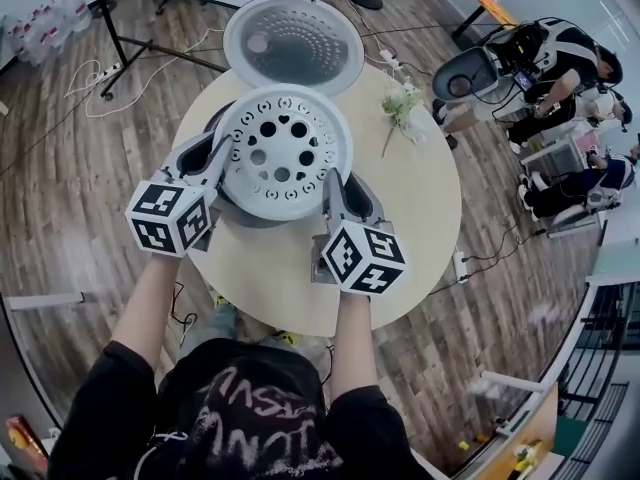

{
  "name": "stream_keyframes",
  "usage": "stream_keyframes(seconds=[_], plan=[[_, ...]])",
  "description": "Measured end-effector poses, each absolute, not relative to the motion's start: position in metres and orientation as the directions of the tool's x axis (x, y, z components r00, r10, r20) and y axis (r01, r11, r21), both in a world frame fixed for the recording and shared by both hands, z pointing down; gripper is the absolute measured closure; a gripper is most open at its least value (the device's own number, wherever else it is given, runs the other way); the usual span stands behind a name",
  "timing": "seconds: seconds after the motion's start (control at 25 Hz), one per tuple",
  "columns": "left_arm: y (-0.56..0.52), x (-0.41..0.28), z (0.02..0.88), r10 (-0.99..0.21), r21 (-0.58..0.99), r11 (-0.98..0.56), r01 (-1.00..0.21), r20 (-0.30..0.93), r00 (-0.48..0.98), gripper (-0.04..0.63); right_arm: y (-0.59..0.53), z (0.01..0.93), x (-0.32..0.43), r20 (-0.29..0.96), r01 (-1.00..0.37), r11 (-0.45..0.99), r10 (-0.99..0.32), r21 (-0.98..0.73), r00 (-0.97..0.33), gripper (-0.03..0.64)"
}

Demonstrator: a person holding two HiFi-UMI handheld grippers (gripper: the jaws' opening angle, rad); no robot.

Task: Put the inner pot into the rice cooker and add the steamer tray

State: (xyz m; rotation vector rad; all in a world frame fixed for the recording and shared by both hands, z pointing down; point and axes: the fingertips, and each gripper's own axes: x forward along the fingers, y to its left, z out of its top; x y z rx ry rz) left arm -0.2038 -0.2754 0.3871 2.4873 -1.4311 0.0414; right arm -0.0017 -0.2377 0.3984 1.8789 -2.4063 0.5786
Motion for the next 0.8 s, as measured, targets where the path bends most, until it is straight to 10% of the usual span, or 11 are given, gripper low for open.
stream_keyframes(seconds=[0.8], plan=[[-0.326, -0.237, 0.462, -0.791, 0.261, -0.466, -0.845, 0.305, 0.53, 0.499, -0.292, 0.461, -0.037, 0.456, -0.968, 0.161, -0.859, -0.195, -0.234, 0.52]])
